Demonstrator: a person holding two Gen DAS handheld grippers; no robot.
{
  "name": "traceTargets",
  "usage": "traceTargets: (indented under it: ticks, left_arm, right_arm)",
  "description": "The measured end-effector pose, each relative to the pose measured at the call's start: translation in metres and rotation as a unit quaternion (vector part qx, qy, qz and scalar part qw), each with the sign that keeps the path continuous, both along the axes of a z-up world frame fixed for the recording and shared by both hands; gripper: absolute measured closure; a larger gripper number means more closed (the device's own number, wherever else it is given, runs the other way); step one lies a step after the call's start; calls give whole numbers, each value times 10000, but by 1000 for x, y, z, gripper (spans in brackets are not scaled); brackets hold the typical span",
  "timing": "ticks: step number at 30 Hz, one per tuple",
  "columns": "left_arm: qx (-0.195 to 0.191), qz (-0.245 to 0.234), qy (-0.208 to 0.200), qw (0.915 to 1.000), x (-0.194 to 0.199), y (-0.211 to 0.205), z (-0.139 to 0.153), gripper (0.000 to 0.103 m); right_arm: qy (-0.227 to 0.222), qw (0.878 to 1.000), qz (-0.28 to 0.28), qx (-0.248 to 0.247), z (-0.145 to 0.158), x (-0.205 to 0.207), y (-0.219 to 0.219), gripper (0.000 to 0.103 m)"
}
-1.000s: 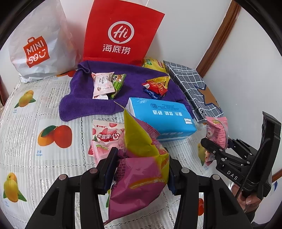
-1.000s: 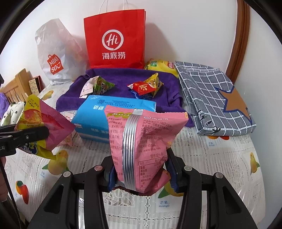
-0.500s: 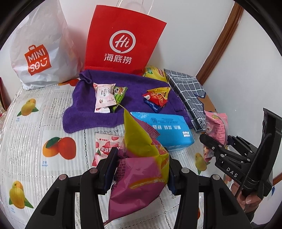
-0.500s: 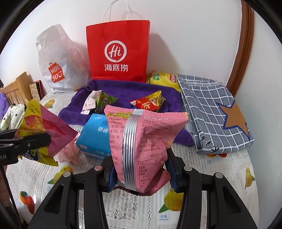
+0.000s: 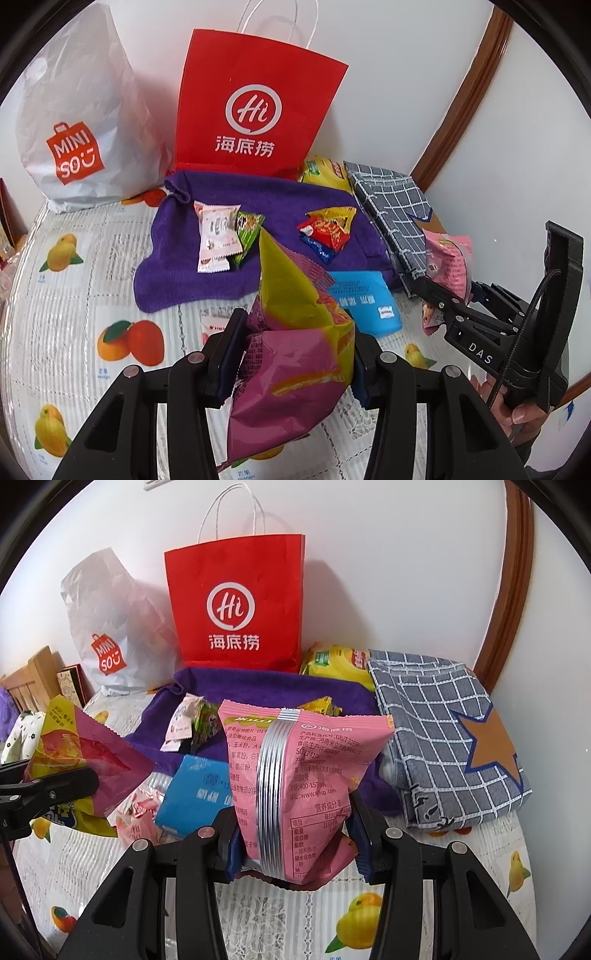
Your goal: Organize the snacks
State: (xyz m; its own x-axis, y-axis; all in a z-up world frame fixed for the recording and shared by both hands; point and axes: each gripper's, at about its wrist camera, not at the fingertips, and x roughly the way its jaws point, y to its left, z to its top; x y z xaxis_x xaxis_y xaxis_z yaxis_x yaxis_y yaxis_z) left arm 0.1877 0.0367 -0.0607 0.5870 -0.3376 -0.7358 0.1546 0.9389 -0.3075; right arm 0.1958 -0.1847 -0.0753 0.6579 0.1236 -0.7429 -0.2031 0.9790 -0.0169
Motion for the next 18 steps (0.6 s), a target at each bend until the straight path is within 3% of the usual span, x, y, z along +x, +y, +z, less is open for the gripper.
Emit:
traceTargets:
  ticks: [18]
  left_arm:
    - [100,-63,-150,9998,26,-8,24,57]
  right_arm:
    - [-98,9999,-56,41,17,27,-7,56]
